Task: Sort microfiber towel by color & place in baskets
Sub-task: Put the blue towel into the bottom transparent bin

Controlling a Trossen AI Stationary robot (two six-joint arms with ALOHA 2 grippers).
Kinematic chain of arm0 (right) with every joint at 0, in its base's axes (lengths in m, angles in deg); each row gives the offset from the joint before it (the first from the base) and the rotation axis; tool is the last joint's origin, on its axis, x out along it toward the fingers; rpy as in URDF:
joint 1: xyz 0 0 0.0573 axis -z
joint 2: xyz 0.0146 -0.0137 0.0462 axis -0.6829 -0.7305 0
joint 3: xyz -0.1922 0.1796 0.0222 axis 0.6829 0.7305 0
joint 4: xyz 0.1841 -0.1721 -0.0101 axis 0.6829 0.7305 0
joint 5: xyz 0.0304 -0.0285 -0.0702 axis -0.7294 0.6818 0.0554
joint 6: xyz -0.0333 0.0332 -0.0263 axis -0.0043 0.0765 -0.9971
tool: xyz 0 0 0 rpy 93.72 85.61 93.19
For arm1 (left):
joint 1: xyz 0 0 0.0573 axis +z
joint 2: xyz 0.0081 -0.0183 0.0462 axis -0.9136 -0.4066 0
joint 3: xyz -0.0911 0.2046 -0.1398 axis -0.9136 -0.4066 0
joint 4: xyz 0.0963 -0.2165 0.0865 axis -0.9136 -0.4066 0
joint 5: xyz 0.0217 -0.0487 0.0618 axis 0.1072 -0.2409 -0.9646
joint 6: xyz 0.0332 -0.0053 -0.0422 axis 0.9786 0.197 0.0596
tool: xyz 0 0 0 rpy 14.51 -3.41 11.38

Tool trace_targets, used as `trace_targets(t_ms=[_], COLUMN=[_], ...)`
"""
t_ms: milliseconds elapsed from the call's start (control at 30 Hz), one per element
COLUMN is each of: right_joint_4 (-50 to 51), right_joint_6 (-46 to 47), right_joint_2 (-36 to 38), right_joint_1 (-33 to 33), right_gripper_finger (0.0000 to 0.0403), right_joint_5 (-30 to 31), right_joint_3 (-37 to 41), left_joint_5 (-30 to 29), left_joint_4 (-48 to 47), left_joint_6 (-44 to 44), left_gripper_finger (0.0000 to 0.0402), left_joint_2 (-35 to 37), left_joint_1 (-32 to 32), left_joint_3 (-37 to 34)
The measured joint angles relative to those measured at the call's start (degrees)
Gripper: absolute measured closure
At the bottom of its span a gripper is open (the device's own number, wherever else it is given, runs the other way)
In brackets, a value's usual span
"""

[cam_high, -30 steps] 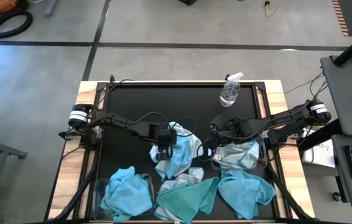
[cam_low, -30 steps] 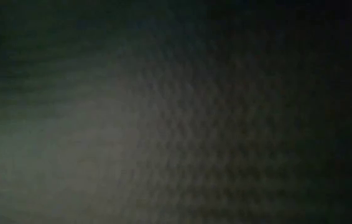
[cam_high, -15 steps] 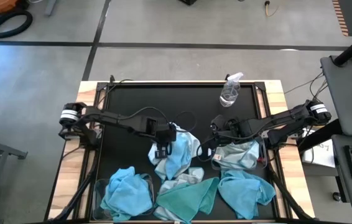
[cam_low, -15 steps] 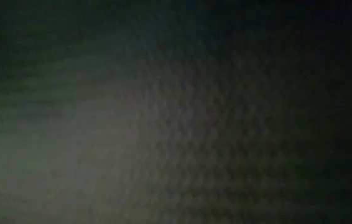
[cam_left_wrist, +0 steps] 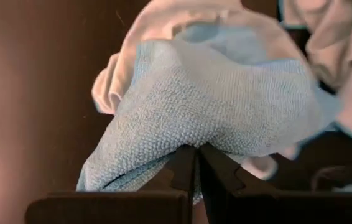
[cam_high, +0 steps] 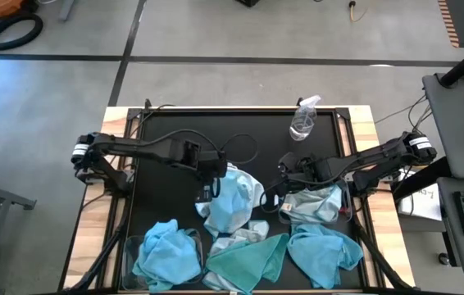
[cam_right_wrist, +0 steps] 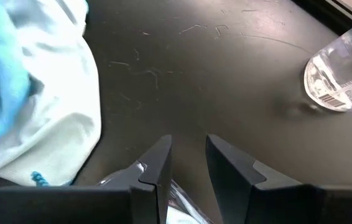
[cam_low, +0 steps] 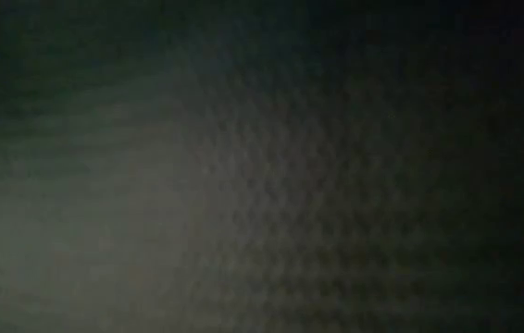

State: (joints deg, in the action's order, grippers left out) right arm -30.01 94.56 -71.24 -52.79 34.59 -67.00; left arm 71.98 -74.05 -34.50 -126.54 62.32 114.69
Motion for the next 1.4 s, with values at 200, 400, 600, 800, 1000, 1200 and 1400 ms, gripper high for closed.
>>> trace_targets(t_ms=[200, 400, 600, 800, 1000, 1200, 1400], right_joint_4=[-1.0, -1.6, -1.9, -3.1, -3.2, -3.4, -4.4], right_joint_6=[0.6, 0.6, 0.6, 0.6, 0.6, 0.6, 0.6], right_joint_2=[0.0, 0.0, 0.0, 0.0, 0.0, 0.0, 0.0], right_joint_1=[0.0, 0.0, 0.0, 0.0, 0.0, 0.0, 0.0], right_gripper_finger=[0.031, 0.031, 0.031, 0.031, 0.031, 0.031, 0.031], right_joint_5=[0.0, -0.2, -0.3, -0.5, -0.5, -0.7, -0.7], right_joint_3=[1.0, 1.9, 1.9, 2.0, 2.0, 2.0, 2.0], left_joint_5=[0.0, 0.0, 0.2, -1.6, -2.0, -14.6, -23.4], left_joint_4=[-10.5, -25.2, -24.9, -24.7, -24.9, -25.0, -24.9], left_joint_6=[-1.7, -7.2, -13.8, -18.2, -20.4, -29.1, -36.6], left_gripper_finger=[0.0402, 0.0402, 0.0401, 0.0401, 0.0401, 0.0401, 0.0401], left_joint_2=[0.0, 0.1, 1.3, 1.7, 2.9, 1.4, -1.5], left_joint_1=[-2.3, -6.7, -13.8, -24.9, -38.9, -51.8, -59.7], left_joint_3=[13.4, 28.0, 39.1, 46.1, 44.8, 44.7, 42.1])
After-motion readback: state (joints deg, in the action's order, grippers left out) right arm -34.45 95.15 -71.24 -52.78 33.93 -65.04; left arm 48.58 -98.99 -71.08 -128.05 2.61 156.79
